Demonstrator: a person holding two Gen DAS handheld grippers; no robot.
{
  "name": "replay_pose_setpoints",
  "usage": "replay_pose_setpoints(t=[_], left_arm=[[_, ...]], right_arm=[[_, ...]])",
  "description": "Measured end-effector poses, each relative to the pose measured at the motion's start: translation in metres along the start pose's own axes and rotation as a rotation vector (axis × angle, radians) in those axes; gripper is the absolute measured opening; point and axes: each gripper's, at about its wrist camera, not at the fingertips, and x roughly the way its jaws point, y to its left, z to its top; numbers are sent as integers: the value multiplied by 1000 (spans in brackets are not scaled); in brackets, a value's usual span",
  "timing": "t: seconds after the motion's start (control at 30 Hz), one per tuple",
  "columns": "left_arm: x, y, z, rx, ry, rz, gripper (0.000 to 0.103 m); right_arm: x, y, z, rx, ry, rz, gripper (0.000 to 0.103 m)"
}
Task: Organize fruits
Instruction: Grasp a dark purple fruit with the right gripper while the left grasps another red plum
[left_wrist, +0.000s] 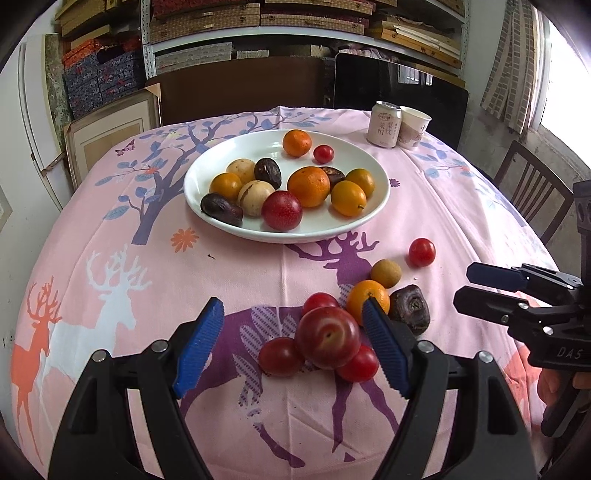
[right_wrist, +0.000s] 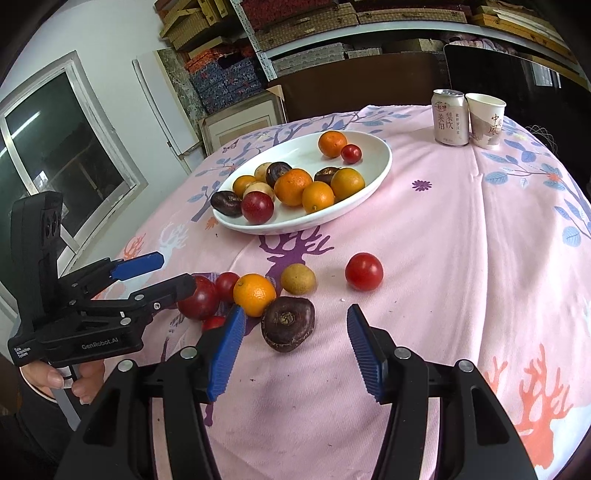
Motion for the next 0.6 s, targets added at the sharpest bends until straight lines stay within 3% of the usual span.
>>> replay_pose_setpoints(t=[0.17, 0.5, 0.53, 0.6], left_arm=[[3, -5, -7, 17, 6, 5, 75], [9, -9, -12, 26, 23, -6, 75], [10, -11, -13, 34, 19, -6, 73], [13, -15, -14, 55, 29, -22, 50]], right_arm=[[2, 0, -7, 4, 0, -9, 66], [3, -6, -13, 27, 4, -1, 66], [3, -7, -13, 28, 4, -1, 66], [3, -7, -14, 27, 5, 0, 66]])
